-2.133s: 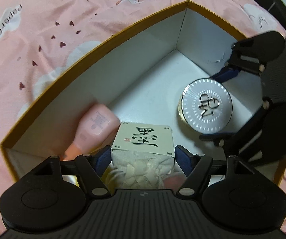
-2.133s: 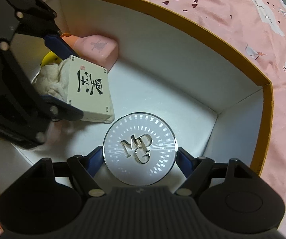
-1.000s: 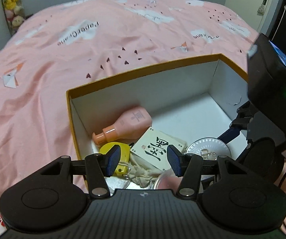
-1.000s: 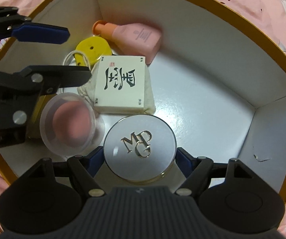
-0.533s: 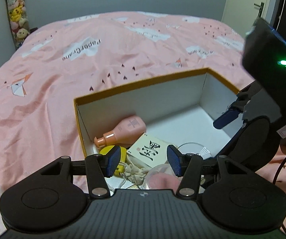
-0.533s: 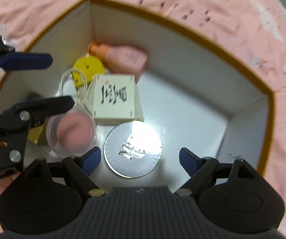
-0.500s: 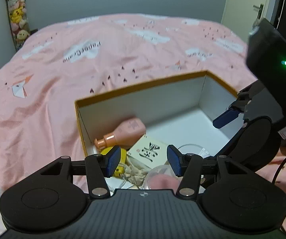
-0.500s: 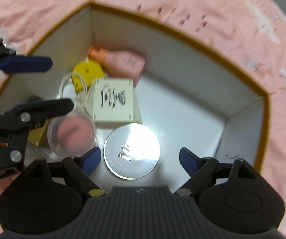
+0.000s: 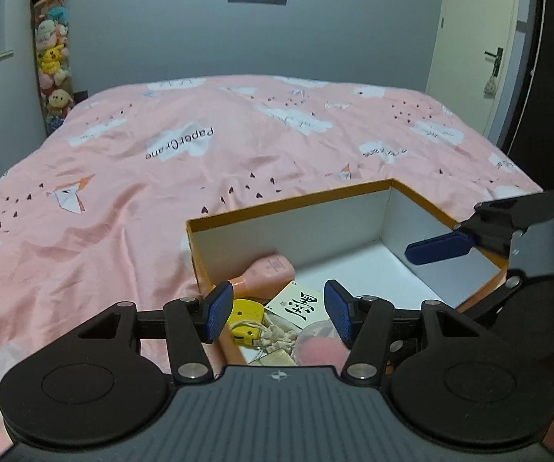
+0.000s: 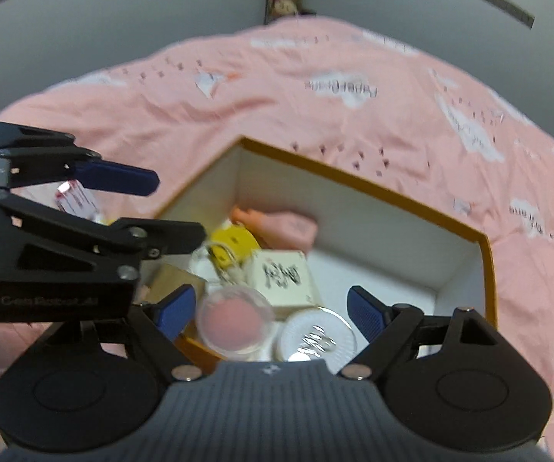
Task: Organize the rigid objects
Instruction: 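Move both open tools back to the green spray bottle and yellow stamp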
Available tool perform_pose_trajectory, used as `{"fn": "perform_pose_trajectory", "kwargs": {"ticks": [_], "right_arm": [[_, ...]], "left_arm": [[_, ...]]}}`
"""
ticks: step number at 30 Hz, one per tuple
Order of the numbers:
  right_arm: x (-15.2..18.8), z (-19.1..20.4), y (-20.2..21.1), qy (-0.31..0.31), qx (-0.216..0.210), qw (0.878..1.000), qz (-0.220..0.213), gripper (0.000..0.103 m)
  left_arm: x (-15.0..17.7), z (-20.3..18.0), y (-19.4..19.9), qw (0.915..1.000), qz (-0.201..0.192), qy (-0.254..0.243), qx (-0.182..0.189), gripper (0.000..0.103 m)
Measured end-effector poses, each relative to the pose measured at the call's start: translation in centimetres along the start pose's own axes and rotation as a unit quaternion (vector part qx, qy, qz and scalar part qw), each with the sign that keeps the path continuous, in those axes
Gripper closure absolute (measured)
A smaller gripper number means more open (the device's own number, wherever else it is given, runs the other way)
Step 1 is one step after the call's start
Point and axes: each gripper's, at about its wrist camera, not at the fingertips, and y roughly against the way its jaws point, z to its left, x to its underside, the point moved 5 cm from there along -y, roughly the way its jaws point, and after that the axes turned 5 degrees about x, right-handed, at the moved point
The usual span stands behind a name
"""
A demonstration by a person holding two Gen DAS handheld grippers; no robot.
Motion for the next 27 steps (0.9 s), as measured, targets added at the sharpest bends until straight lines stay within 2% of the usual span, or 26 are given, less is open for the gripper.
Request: {"fn": "perform_pose_trajectory", "kwargs": {"ticks": [6, 10, 12, 18, 19, 21, 25, 27], "right_arm": [[1.0, 2.4, 1.8, -0.040, -0.014, 0.999, -0.025, 0.018], [1.7, 4.3, 2.9, -0.049, -0.035, 0.997, -0.043, 0.012], [2.2, 5.5, 3.0, -0.039, -0.043, 0.997, -0.041, 0.012], [3.1, 9.6, 2.3, 0.037, -0.067, 0.997, -0.024, 0.013], [3.3, 10.2, 2.0, 0.046, -0.071, 0.996, -0.018, 0.014], [3.7, 11.0, 1.2, 0.055, -0.081, 0.995, -0.001, 0.023], [4.4, 11.1, -0.7, 0.044, -0.104, 0.993, 0.044, 0.028], [4.6, 11.3, -1.4, 0.037, -0.124, 0.990, 0.060, 0.035]], "left_arm": [[1.5, 1.3, 2.2, 0.9998, -0.003, 0.020, 0.003, 0.034], [3.0, 2.4, 3.7, 0.9992, -0.006, 0.038, 0.001, 0.034], [4.1, 3.0, 4.2, 0.9988, 0.001, 0.049, 0.001, 0.030], [7.5, 5.2, 4.9, 0.9955, 0.061, 0.073, 0.002, 0.030], [8.2, 5.6, 4.9, 0.9945, 0.071, 0.077, 0.001, 0.030], [9.5, 6.3, 5.1, 0.9927, 0.087, 0.083, -0.001, 0.030], [11.4, 7.5, 4.6, 0.9875, 0.112, 0.109, -0.018, 0.031], [11.8, 8.1, 4.2, 0.9845, 0.123, 0.121, -0.031, 0.031]]}}
